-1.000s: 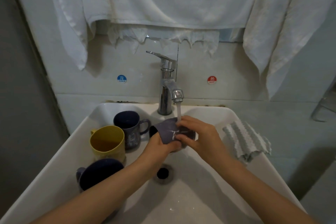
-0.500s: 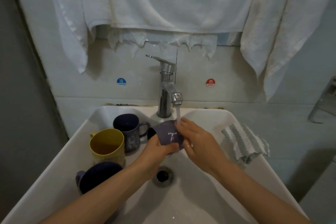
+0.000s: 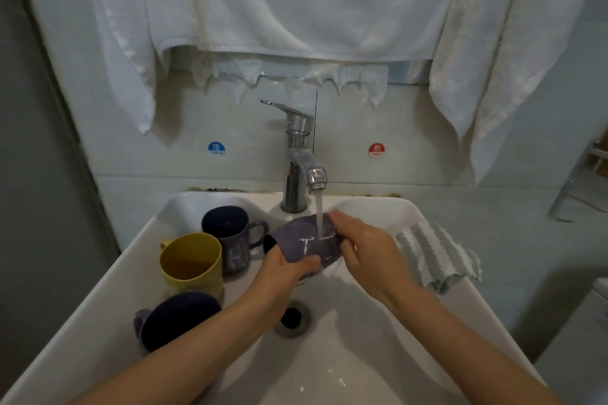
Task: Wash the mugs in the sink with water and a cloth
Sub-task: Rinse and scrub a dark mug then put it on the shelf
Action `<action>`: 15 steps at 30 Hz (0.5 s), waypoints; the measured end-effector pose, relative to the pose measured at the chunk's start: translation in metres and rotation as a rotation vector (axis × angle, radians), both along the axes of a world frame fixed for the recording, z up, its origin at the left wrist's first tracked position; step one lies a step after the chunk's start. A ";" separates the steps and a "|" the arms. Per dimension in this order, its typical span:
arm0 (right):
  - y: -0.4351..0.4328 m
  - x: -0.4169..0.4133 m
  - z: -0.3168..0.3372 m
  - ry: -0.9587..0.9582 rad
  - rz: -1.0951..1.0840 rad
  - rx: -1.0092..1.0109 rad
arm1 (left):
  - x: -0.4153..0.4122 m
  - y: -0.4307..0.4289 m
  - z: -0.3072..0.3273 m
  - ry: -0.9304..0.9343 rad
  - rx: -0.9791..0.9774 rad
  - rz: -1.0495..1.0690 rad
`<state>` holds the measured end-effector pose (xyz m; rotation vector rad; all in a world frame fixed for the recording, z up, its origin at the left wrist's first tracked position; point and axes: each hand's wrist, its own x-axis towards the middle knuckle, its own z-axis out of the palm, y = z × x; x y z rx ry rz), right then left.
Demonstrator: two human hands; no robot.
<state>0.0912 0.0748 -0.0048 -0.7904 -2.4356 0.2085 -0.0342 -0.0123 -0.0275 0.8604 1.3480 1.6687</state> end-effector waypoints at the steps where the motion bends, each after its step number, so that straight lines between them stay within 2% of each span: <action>1: 0.001 0.001 0.000 0.010 -0.009 -0.004 | 0.000 -0.001 0.000 -0.013 0.010 0.000; 7: -0.017 -0.008 -0.009 -0.082 0.174 0.025 | -0.004 -0.003 0.005 -0.093 0.041 -0.028; 12: -0.001 0.003 -0.002 -0.020 -0.021 -0.007 | 0.001 0.000 0.004 -0.156 0.036 -0.003; 15: -0.019 -0.007 -0.009 -0.095 0.119 0.044 | -0.002 -0.002 0.006 -0.136 0.049 -0.032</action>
